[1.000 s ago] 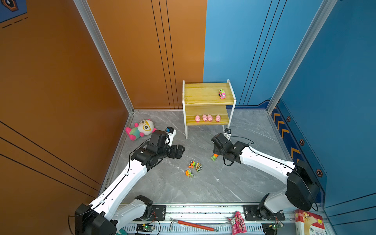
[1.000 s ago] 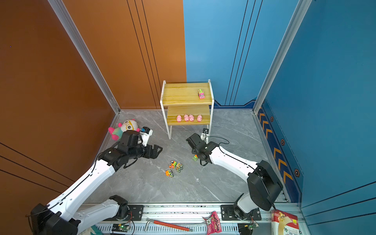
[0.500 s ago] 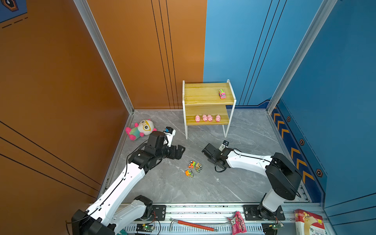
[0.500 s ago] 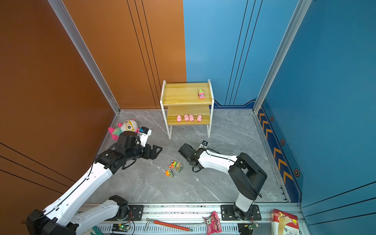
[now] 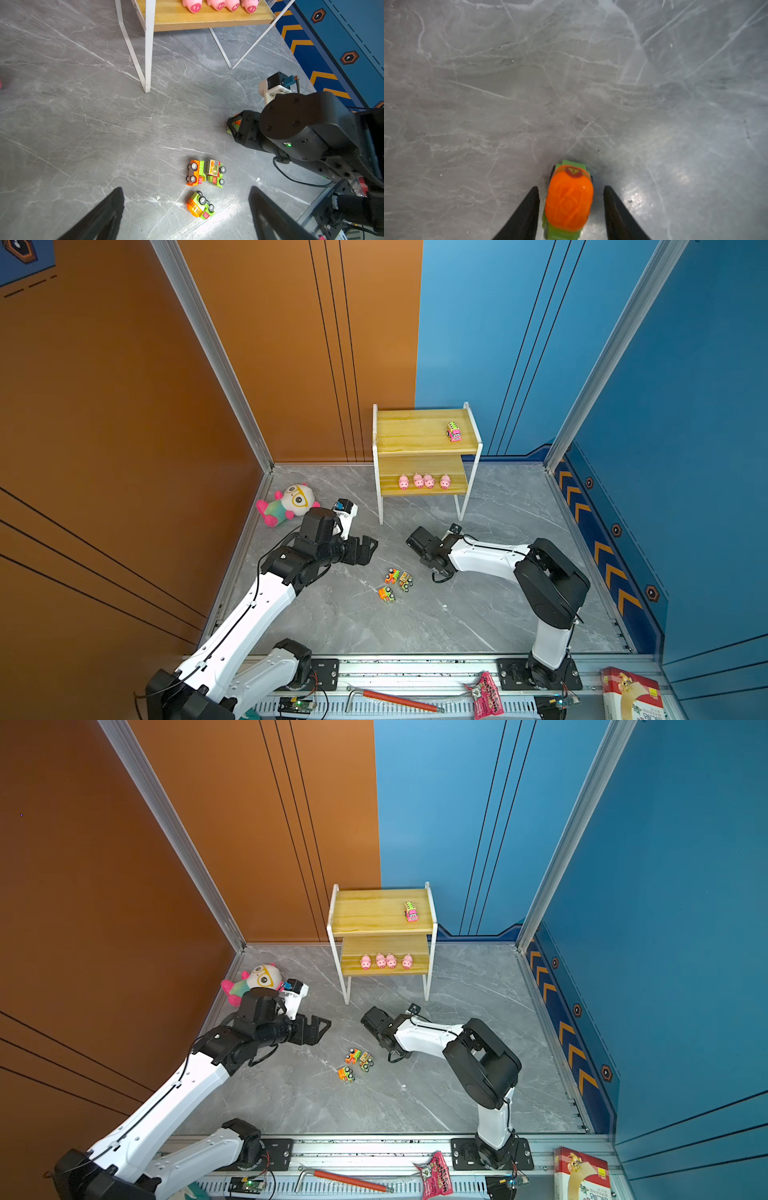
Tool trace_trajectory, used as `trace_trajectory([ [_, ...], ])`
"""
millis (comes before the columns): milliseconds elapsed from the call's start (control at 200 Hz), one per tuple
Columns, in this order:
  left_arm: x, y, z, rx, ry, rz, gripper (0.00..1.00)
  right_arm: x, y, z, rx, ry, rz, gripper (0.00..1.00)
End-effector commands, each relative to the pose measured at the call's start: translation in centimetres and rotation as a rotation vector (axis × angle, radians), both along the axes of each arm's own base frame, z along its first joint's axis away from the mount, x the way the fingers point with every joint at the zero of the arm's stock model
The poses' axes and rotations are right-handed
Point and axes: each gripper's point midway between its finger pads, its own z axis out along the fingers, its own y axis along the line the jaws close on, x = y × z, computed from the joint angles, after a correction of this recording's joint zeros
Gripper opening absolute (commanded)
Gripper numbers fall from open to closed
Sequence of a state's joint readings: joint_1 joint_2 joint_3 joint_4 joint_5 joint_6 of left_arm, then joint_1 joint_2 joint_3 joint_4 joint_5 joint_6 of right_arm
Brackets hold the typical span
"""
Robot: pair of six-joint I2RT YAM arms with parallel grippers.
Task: Organize plastic toys on shelves
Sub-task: Pick up the plastic toy from the center of the table.
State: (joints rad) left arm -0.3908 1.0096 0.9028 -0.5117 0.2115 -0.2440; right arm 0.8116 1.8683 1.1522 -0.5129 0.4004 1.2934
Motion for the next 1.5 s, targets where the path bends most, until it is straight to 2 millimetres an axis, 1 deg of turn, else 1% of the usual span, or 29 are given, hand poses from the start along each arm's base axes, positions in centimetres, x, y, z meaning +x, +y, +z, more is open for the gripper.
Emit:
trace_trajectory([
  [0, 0.2, 0.0, 0.2, -0.027, -0.005, 0.003, 0.94, 0.4, -0.2, -0.1, -0.047, 0.006, 0.037, 0.45],
  [155, 0.3, 0.0, 0.0, -0.026, 0.001, 0.005, 0.94, 0.7, 0.1, 0.4, -0.069, 0.006, 0.101, 0.3],
  [230, 0.3, 0.1, -0.1, -0.027, 0.003, 0.009, 0.94, 0.8, -0.1, 1.1, -0.086, -0.004, 0.139, 0.26],
  [340, 0.4, 0.2, -0.2, -0.028, 0.007, 0.013, 0.94, 0.8, 0.1, 2.9, -0.115, -0.024, 0.237, 0.25],
  [440, 0.5, 0.2, -0.3, -0.028, 0.01, 0.013, 0.94, 0.5, 0.3, 5.5, -0.138, -0.044, 0.354, 0.24],
  [501, 0.6, 0.2, -0.4, -0.027, 0.014, 0.014, 0.94, 0.4, 0.7, 8.0, -0.138, -0.082, 0.431, 0.23],
  [541, 0.6, 0.2, -0.4, -0.028, 0.015, 0.014, 0.94, 0.2, 0.8, 10.0, -0.141, -0.104, 0.477, 0.23],
  [616, 0.6, 0.3, -0.4, -0.028, 0.015, 0.017, 0.94, 0.0, 1.0, 14.2, -0.163, -0.153, 0.559, 0.21],
  [696, 0.7, 0.3, -0.4, -0.028, 0.015, 0.019, 0.94, -0.1, 1.2, 18.8, -0.189, -0.205, 0.64, 0.23],
  [796, 0.8, 0.3, -0.5, -0.03, 0.017, 0.017, 0.94, 0.5, 1.4, 24.4, -0.219, -0.271, 0.704, 0.24],
  [876, 0.7, 0.2, -0.6, -0.03, 0.02, 0.014, 0.94, 1.4, 1.4, 28.7, -0.248, -0.339, 0.735, 0.24],
  [896, 0.7, 0.2, -0.5, -0.03, 0.019, 0.014, 0.94, 1.7, 1.4, 29.5, -0.258, -0.351, 0.739, 0.24],
  [911, 0.7, 0.2, -0.5, -0.031, 0.017, 0.013, 0.94, 2.0, 1.5, 30.8, -0.26, -0.379, 0.741, 0.24],
  [931, 0.7, 0.2, -0.5, -0.032, 0.017, 0.013, 0.94, 2.3, 1.5, 31.8, -0.269, -0.4, 0.746, 0.24],
  [1001, 0.7, 0.1, -0.4, -0.037, 0.012, 0.005, 0.94, 3.7, 1.5, 34.9, -0.299, -0.466, 0.751, 0.25],
  [1091, 0.6, -0.3, -0.4, -0.052, 0.009, -0.012, 0.94, 5.6, 1.0, 37.7, -0.322, -0.528, 0.715, 0.26],
  [1186, 0.5, -0.9, 0.0, -0.076, -0.007, -0.041, 0.94, 7.6, 1.2, 39.1, -0.332, -0.564, 0.704, 0.26],
  [1276, 0.1, -1.6, 0.5, -0.096, -0.032, -0.075, 0.94, 9.1, 2.4, 39.7, -0.324, -0.587, 0.727, 0.26],
  [1286, 0.1, -1.7, 0.5, -0.098, -0.036, -0.078, 0.94, 9.8, 1.6, 39.7, -0.329, -0.584, 0.709, 0.26],
  [1296, 0.0, -1.8, 0.6, -0.099, -0.038, -0.083, 0.94, 10.1, 1.4, 39.7, -0.33, -0.584, 0.703, 0.26],
  [1396, -0.4, -2.5, 0.9, -0.107, -0.055, -0.117, 0.94, 12.1, 1.3, 39.6, -0.301, -0.591, 0.7, 0.27],
  [1497, -0.6, -2.9, 0.6, -0.098, -0.051, -0.134, 0.94, 13.6, 0.7, 39.3, -0.299, -0.59, 0.681, 0.27],
])
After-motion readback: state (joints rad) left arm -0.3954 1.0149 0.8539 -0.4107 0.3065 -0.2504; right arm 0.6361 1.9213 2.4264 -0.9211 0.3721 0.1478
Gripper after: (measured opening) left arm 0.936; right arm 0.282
